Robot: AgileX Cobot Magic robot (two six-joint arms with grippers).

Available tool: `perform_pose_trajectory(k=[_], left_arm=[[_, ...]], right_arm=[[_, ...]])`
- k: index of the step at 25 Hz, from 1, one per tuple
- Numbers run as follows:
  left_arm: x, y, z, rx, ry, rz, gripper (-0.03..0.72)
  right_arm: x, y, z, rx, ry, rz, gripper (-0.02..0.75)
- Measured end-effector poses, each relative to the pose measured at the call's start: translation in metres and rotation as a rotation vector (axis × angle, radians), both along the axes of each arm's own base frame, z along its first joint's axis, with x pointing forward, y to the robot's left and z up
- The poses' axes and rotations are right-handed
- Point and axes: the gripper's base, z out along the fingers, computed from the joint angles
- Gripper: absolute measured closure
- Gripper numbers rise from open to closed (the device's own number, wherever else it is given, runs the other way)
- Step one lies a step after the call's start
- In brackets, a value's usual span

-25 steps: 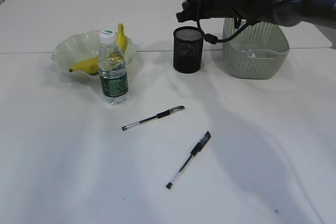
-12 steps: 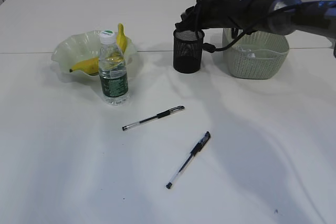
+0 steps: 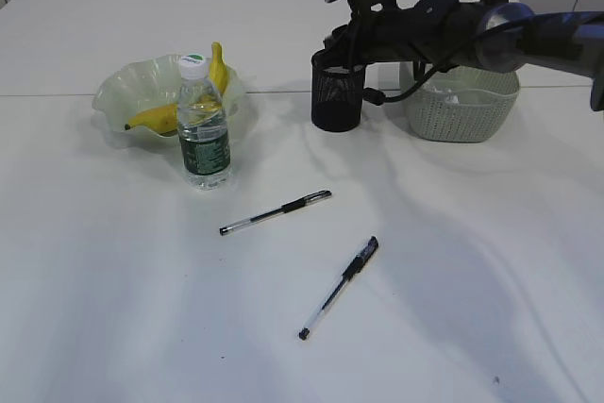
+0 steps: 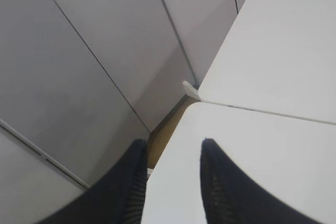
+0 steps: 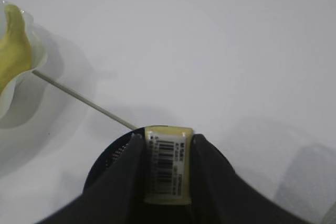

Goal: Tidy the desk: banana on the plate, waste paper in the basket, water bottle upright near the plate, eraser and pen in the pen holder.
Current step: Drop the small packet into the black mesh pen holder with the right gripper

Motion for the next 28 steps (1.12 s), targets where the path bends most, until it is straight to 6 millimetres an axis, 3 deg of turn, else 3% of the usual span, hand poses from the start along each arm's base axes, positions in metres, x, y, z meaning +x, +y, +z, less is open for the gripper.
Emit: perform_pose_trajectory(k=[14, 28], left_arm=[[0.000, 0.000, 0.000, 0.000, 0.000, 0.000, 0.452], [0.000, 0.000, 0.000, 0.000, 0.000, 0.000, 0.452]], right_arm=[[0.000, 0.000, 0.000, 0.001, 0.000, 0.000, 0.525], [0.004, -0.017, 0.000, 0.041, 0.018, -0.037, 0.499]])
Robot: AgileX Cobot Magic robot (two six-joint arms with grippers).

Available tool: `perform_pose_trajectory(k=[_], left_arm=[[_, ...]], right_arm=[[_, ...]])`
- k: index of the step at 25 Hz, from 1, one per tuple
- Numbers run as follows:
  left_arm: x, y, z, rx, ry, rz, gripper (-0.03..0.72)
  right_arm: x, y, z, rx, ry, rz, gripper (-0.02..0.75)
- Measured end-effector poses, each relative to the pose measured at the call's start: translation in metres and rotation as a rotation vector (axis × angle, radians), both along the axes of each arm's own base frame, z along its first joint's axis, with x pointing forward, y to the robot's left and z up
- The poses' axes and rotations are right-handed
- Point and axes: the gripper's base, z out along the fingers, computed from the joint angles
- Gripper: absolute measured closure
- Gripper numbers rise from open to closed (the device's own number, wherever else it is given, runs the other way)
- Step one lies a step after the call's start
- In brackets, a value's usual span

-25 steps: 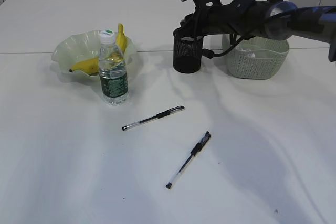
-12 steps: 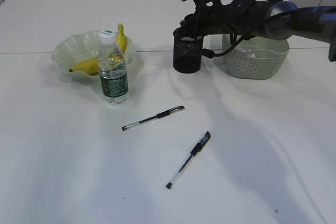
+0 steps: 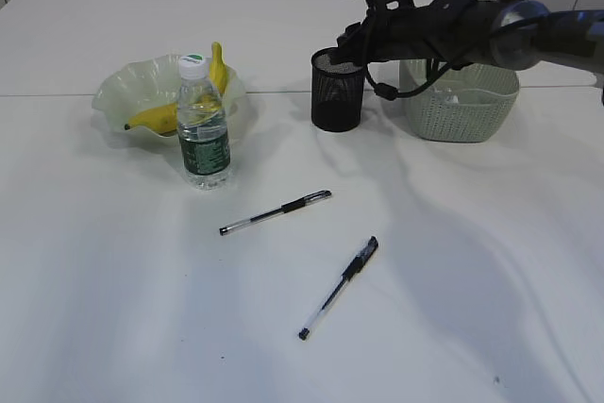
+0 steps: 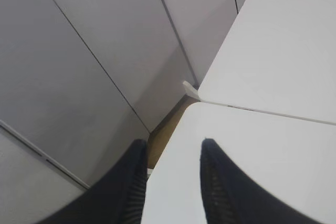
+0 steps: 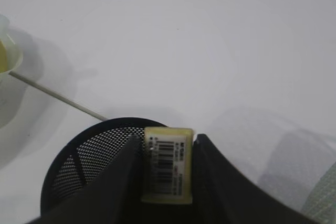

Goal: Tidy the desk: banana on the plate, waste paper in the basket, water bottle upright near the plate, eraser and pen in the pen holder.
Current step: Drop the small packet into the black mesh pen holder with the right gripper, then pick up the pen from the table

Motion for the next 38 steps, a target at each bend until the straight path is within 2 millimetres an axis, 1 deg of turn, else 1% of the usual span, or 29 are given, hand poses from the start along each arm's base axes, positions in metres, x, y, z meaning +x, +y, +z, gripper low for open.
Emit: perform_pose_trajectory(k=[16, 22, 30, 32, 33, 34, 38], left_arm=[[0.000, 0.000, 0.000, 0.000, 0.000, 0.000, 0.452], [0.000, 0.000, 0.000, 0.000, 0.000, 0.000, 0.452], [0.000, 0.000, 0.000, 0.000, 0.000, 0.000, 0.452], [0.000, 0.000, 0.000, 0.000, 0.000, 0.000, 0.452], [0.000, 0.000, 0.000, 0.000, 0.000, 0.000, 0.452], [0.000, -0.001, 0.000, 0.005, 0.005, -0.004, 0.452], [0.001, -0.012, 0.000, 0.036, 0.031, -0.054, 0.452]], right_arm=[[-0.004, 0.005, -0.004, 0.013, 0.057, 0.055, 0.491], [-0.006, 0.006, -0.005, 0.016, 0.078, 0.077, 0.443], [-0.006, 0.007, -0.004, 0.017, 0.080, 0.081, 0.435], [-0.007, 0.007, 0.003, 0.020, 0.066, 0.082, 0.435], [-0.008, 0.006, 0.010, 0.022, 0.054, 0.082, 0.416], [-0.009, 0.006, 0.017, 0.024, 0.042, 0.082, 0.419], [-0.014, 0.003, 0.057, 0.035, -0.033, 0.074, 0.421]])
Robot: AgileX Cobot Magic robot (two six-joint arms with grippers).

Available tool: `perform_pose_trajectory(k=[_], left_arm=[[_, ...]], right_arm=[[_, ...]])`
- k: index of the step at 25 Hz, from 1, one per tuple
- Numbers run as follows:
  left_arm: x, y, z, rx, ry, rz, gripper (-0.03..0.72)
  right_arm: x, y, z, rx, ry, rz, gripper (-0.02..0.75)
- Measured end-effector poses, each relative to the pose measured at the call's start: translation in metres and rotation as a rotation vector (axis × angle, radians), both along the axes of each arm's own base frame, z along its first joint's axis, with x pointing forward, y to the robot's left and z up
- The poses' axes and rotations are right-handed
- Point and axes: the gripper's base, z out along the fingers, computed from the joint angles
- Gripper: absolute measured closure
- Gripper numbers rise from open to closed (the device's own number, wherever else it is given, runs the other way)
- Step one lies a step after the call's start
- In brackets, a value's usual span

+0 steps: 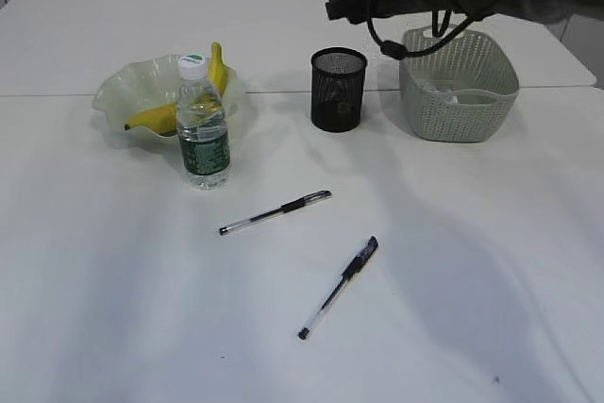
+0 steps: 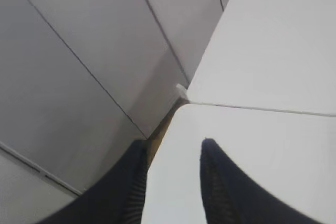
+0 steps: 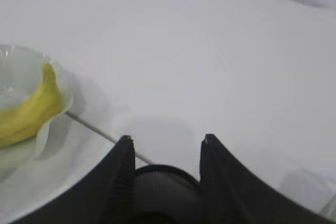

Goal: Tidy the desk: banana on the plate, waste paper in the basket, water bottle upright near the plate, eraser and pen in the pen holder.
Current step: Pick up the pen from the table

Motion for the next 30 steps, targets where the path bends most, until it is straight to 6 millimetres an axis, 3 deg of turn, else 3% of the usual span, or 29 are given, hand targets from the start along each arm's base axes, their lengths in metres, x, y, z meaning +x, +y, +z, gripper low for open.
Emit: perform_pose_trajectory(k=[4, 9, 14, 25, 30], left_arm=[[0.001, -0.013, 0.000, 0.012, 0.010, -0.052, 0.452], [0.002, -0.020, 0.000, 0.011, 0.006, -0.082, 0.452], [0.001, -0.033, 0.005, 0.002, -0.016, -0.147, 0.452], [-0.002, -0.095, 0.011, -0.030, -0.061, -0.420, 0.452], [-0.005, -0.117, 0.012, -0.047, -0.076, -0.530, 0.452]], right_arm=[[-0.004, -0.008, 0.028, 0.010, -0.051, -0.016, 0.423], [-0.004, -0.026, 0.040, 0.013, -0.070, -0.044, 0.423], [-0.002, -0.048, 0.042, 0.018, -0.064, -0.077, 0.423], [-0.001, -0.106, 0.036, 0.004, 0.020, -0.119, 0.426], [-0.007, -0.130, 0.028, -0.093, 0.114, -0.086, 0.420]])
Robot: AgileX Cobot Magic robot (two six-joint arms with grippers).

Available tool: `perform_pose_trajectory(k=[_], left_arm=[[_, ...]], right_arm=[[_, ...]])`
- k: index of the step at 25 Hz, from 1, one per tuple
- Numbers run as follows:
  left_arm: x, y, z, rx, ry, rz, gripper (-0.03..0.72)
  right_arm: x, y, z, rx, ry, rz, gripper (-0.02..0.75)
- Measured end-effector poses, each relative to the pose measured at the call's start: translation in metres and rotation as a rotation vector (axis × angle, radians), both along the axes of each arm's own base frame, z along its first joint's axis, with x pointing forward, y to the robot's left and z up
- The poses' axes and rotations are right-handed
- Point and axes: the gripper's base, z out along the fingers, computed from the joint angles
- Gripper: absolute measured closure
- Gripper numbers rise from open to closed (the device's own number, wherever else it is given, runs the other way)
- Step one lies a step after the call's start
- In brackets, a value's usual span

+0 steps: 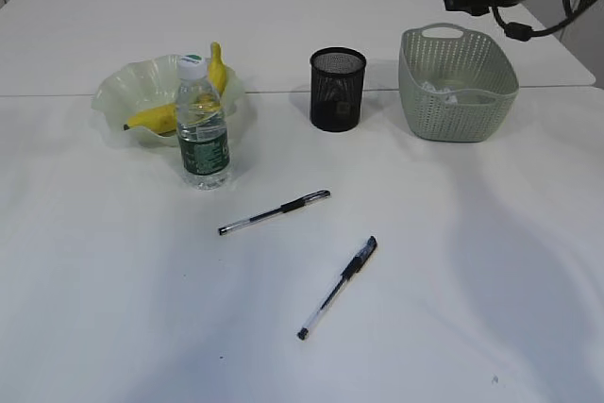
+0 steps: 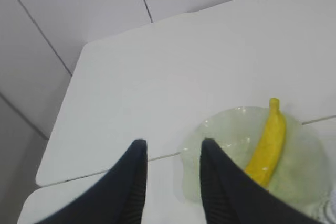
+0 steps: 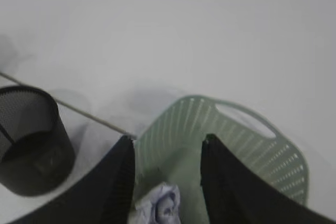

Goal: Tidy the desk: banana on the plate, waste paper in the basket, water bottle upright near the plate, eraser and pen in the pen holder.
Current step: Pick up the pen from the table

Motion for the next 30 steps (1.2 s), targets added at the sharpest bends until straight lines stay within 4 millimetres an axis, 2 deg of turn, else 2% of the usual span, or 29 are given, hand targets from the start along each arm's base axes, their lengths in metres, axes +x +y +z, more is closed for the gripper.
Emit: perform_pose_trajectory(k=[6, 18, 19, 25, 30], left_arm=[[-0.0006, -0.0107, 0.0009, -0.017, -0.013, -0.075, 0.452], [-0.0005, -0.0111, 0.0011, -0.017, -0.014, -0.080, 0.452], [-0.0005, -0.0111, 0.0011, -0.017, -0.014, -0.080, 0.433], [-0.0004, -0.0113, 0.0012, -0.016, -0.015, -0.082, 0.451], [-0.0004, -0.0113, 0.0012, -0.016, -0.015, -0.082, 0.451]], right_arm=[[-0.0027, -0.0059, -0.0048, -0.078, 0.039, 0.021, 0.428], [-0.0029, -0.0063, -0.0053, -0.090, 0.042, 0.024, 0.430], [-0.0029, -0.0064, -0.0053, -0.092, 0.042, 0.024, 0.430], [-0.0029, -0.0065, -0.0054, -0.094, 0.042, 0.024, 0.430], [-0.0017, -0.0075, -0.0042, -0.040, 0.044, -0.027, 0.430]])
